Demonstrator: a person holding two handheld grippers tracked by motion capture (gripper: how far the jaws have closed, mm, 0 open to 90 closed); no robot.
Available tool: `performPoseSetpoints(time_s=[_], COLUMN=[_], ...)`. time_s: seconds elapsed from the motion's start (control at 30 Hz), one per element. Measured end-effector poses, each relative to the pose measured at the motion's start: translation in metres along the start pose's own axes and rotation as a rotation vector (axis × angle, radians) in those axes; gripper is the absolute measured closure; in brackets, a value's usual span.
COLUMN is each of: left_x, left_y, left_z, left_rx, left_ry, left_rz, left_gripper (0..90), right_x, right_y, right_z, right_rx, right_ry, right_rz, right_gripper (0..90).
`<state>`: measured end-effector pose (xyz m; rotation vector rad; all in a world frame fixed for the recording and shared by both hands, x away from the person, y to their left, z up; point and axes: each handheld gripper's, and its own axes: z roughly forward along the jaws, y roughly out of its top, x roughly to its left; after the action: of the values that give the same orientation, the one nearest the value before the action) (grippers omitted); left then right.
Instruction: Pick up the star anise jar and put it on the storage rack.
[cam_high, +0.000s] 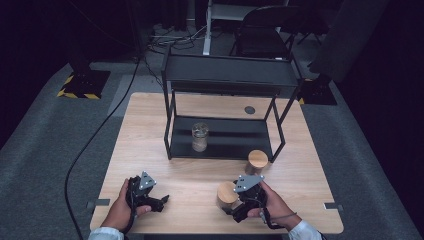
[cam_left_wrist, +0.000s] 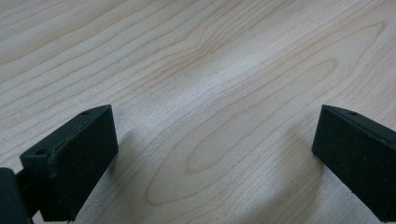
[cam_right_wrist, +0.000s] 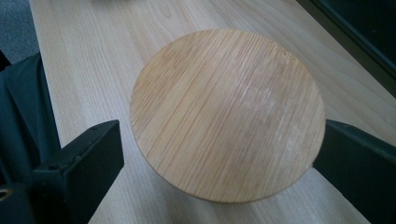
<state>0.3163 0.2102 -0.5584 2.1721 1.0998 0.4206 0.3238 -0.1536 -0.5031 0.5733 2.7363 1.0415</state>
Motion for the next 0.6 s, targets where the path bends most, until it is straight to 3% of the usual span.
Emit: performPoseSetpoints(time_s=[0.4,0.6], left_x=[0.0,0.0], left_y=[0.0,0.0], left_z=[0.0,0.0], left_rx=[0.0,-0.001], left_ry=[0.0,0.0], left_rz=[0.0,0.0], left_gripper=[0.0,0.0], right_x=[0.0024,-0.0001], right_y=[0.006,0.0085], right_z=[0.0058,0.0073], right_rx=[0.016,0.026], right_ry=[0.006,0.01], right_rz=[0.003,0.023], right_gripper=[4.4,12.9])
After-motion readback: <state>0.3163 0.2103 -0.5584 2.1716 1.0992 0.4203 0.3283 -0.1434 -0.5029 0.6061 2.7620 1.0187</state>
